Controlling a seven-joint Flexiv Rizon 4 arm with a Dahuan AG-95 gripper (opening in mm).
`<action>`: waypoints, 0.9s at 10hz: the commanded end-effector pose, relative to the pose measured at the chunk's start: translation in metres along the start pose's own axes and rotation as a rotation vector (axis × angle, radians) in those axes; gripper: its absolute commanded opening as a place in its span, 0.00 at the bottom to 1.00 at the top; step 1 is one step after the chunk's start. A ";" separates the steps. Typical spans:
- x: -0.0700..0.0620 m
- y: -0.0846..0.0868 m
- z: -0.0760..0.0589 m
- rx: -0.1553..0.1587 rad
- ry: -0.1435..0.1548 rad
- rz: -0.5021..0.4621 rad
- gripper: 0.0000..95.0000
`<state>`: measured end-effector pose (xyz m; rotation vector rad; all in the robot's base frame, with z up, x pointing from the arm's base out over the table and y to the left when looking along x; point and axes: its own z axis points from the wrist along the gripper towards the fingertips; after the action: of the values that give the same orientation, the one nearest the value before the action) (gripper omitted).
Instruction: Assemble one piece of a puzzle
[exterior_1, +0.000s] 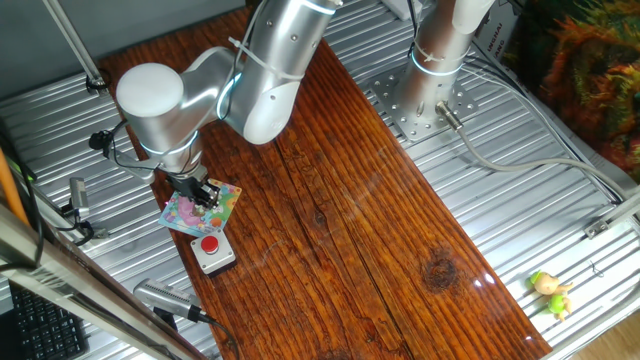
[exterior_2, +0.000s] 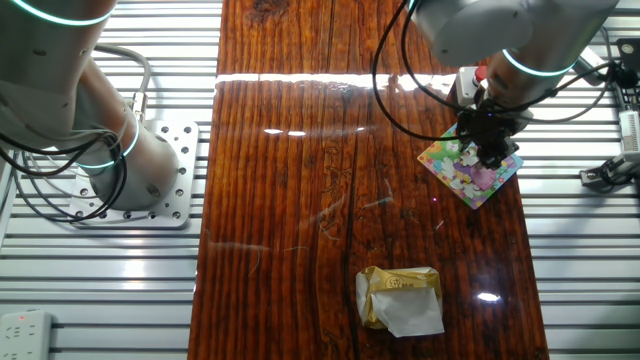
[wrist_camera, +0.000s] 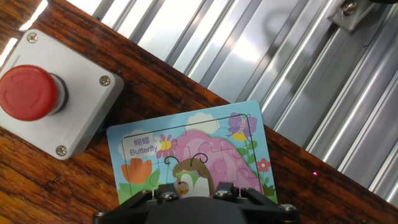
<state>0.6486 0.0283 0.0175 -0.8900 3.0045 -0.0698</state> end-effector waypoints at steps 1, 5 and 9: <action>0.000 0.000 0.000 0.000 -0.005 0.003 0.40; 0.001 0.000 0.001 0.001 -0.012 0.010 0.40; 0.001 0.001 0.001 0.002 -0.012 0.010 0.40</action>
<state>0.6469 0.0280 0.0165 -0.8720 2.9975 -0.0673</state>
